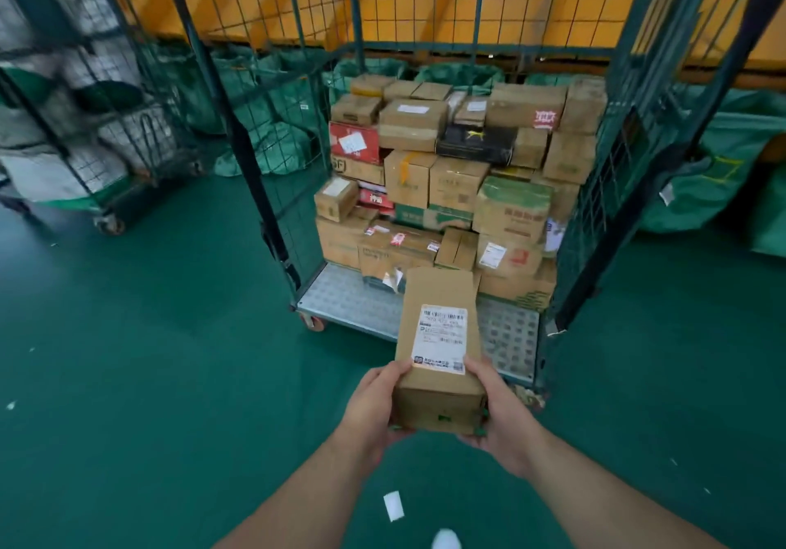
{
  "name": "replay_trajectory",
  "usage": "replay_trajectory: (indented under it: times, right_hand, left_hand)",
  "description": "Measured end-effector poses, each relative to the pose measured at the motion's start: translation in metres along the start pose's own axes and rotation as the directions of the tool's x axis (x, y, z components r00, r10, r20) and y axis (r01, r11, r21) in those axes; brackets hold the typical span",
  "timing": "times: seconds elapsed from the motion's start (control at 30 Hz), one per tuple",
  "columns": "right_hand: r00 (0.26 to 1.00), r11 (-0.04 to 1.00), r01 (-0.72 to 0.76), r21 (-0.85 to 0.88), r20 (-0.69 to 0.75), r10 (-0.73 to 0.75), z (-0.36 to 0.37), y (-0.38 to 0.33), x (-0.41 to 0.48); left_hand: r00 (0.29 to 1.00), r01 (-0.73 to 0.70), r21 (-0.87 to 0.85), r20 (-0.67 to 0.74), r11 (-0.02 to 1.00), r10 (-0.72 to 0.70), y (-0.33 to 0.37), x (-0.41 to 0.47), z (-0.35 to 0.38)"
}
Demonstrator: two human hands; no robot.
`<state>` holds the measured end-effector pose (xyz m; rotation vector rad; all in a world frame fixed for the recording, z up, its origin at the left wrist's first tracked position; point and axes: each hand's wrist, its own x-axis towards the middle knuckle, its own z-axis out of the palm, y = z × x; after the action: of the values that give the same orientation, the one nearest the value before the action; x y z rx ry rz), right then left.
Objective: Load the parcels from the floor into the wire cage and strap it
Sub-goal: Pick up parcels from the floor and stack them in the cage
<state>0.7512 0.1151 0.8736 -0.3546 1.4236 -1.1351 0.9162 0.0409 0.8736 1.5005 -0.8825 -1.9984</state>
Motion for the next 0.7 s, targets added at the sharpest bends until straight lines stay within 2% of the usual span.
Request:
replay_trajectory:
  times: [0.13, 0.23, 0.53, 0.7]
  right_hand:
    - [1.000, 1.000, 0.003, -0.010, 0.006, -0.003, 0.009, -0.033, 0.071]
    - [0.997, 0.998, -0.053, -0.046, 0.045, 0.055, 0.028, -0.059, 0.131]
    - [0.975, 0.987, -0.108, -0.116, 0.184, 0.128, 0.134, -0.139, 0.274]
    - [0.977, 0.989, -0.112, -0.097, 0.169, 0.127, 0.182, -0.181, 0.350]
  left_hand:
    - [1.000, 0.007, 0.018, -0.008, 1.000, -0.007, 0.040, 0.067, 0.000]
    - [0.998, 0.032, -0.004, -0.052, 0.999, -0.032, 0.072, 0.112, -0.012]
    - [0.975, 0.033, -0.067, -0.218, 0.997, -0.047, 0.192, 0.213, -0.079]
    - [0.976, 0.031, -0.073, -0.215, 0.997, -0.046, 0.259, 0.284, -0.105]
